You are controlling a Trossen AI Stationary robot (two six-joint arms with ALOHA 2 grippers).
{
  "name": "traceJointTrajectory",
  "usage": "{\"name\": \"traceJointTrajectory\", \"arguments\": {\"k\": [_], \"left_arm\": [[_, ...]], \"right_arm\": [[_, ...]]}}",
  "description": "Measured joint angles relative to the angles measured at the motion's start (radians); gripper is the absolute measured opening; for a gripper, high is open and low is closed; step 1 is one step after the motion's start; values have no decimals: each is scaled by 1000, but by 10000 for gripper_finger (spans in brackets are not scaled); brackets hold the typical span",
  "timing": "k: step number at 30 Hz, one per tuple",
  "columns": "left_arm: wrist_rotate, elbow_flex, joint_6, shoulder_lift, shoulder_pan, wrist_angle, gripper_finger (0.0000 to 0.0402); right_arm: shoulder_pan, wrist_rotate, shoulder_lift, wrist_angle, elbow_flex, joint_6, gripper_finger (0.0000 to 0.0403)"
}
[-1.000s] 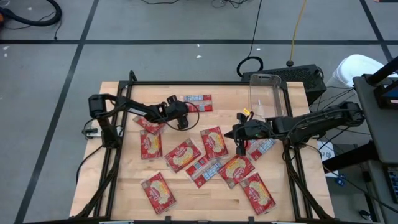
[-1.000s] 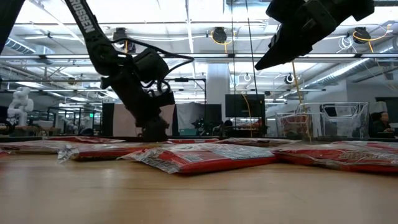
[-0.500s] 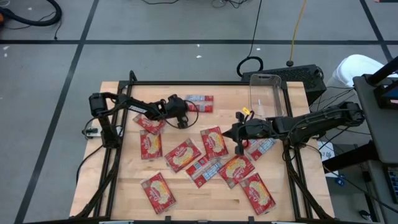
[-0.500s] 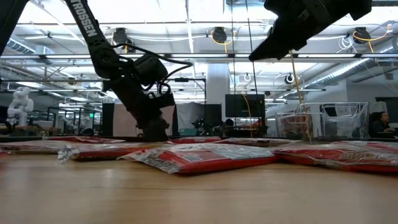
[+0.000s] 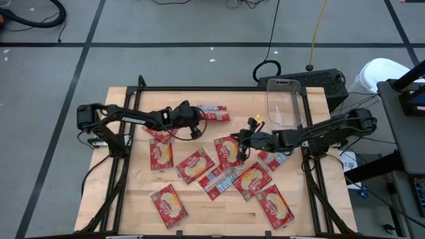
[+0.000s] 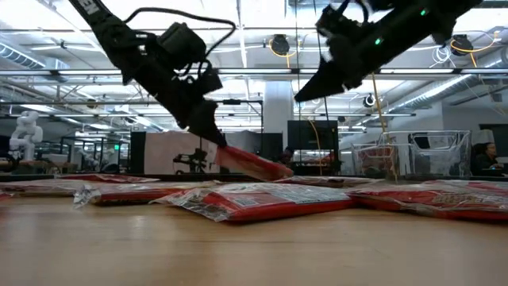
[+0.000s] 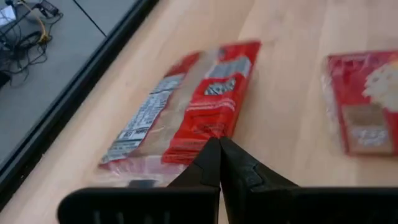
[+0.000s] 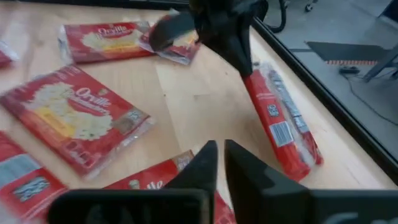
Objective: Sort popcorn bags into baskets
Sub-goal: Put the red popcorn bag into the transparent bin
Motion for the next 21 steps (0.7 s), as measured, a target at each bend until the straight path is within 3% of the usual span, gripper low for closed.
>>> {"name": "traceJointTrajectory", "arguments": {"k": [4,11,13,21], "left_arm": [[32,0,-41,-33,-11,-20,1],[53,1,-70,-32,-27,-22,1],[53,1,-82,-31,-33,-22,1],[55,1,-90,-31,-47,-1,0]], "right_arm": [[-5,23,94,98,12,-68,92],[-29,204,253,119,130,-190,209],[-45,204,301,122,168,-212,234],[-134,166,467,117,268,-220,260]]}}
